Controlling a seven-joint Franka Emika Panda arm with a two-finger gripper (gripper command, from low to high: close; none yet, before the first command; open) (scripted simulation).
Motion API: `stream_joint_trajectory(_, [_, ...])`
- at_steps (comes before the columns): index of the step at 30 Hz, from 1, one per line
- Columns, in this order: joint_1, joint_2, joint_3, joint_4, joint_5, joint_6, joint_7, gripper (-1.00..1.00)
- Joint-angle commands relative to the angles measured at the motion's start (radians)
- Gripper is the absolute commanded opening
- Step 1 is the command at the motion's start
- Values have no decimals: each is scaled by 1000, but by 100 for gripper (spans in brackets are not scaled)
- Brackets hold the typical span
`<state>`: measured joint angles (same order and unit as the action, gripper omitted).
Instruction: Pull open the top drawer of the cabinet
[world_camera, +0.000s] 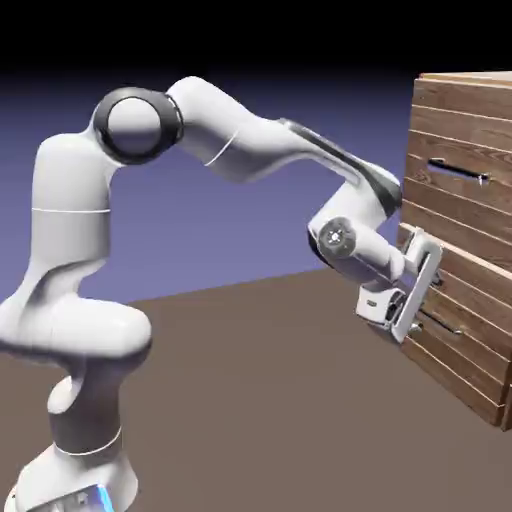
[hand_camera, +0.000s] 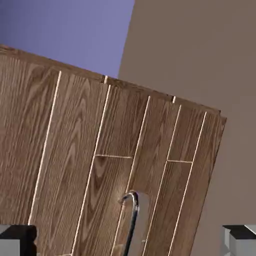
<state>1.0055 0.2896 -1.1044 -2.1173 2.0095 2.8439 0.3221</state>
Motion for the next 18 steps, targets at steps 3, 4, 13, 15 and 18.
stream_joint_trajectory(3, [65, 56, -72, 45, 131, -13, -27, 0])
stream_joint_trajectory(4, [86, 74, -96, 60, 174, -17, -36, 0])
stream_joint_trajectory(13, [280, 242, -311, 195, 565, -54, -118, 0])
stream_joint_trajectory(15, [323, 279, -359, 225, 652, -63, -136, 0])
stream_joint_trajectory(18, [387, 335, -430, 270, 783, -75, -163, 0])
